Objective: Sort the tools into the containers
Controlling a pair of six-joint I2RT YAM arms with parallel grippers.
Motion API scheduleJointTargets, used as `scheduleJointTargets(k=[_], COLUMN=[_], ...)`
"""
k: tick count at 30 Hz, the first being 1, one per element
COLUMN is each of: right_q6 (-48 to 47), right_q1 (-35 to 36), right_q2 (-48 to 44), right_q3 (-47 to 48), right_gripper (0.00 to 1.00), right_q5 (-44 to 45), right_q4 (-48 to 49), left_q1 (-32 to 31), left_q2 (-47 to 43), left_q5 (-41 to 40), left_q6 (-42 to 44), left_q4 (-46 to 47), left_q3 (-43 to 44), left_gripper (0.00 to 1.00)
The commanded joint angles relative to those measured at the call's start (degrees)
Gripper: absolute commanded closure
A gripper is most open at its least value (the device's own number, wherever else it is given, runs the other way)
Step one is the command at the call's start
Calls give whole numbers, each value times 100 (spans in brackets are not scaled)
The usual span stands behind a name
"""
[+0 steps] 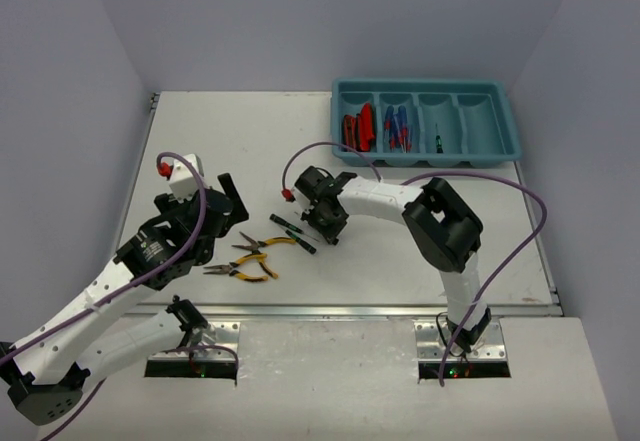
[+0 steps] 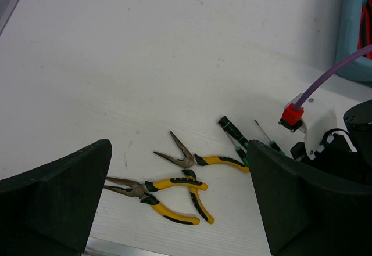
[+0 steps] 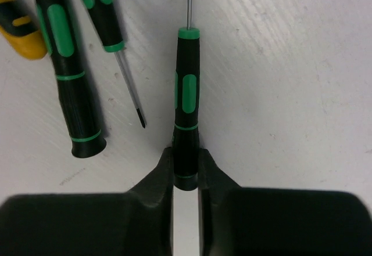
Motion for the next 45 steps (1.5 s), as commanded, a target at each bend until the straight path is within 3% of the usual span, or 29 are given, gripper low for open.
scheduleJointTargets(k=[1, 9, 12, 16, 21, 25, 30, 31, 33, 35, 36, 40, 45], right_q6=[103, 37, 97, 63, -233, -517, -453, -393, -235, -93, -63, 2, -45], right_q1=[-202, -1765, -2562, -3741, -4393, -4564, -4617, -4617, -4605, -4606, -4583, -4353, -3130], right_q2=[-100, -1964, -2211, -1561, 226, 982, 1126, 1044, 918, 706, 563, -189, -1316], right_q3=[-99, -226, 29, 1213, 2915, 3952, 3954, 3946, 3941, 3962, 3968, 3716, 1997], right_gripper=[97, 100, 100, 100, 100, 96, 84, 69, 59, 40, 37, 38, 50], right_q5=[687, 166, -95, 259, 585, 748, 546, 493, 461, 380, 380, 283, -395], right_q4=[206, 272, 288, 124, -220, -555, -503, -511, -520, -557, -587, -652, -96], left_q1=[79, 80, 80, 80, 74, 72, 80, 80, 80, 80, 80, 80, 89], left_q2=[-86, -148, -172, -175, -165, -156, -49, -12, 40, 90, 90, 37, -40], left_q5=[-11, -11, -9, -10, -10, -20, -10, 20, 48, 42, 42, 16, -68], left_q6=[72, 80, 80, 80, 68, 62, 80, 95, 123, 115, 121, 115, 31], left_q4=[169, 177, 177, 185, 174, 168, 186, 208, 220, 211, 205, 212, 128], left_q3=[18, 18, 18, 9, 7, 9, 0, 0, -2, 9, 9, 9, 30], left_gripper=[0, 0, 0, 0, 0, 0, 0, 0, 0, 0, 0, 0, 0])
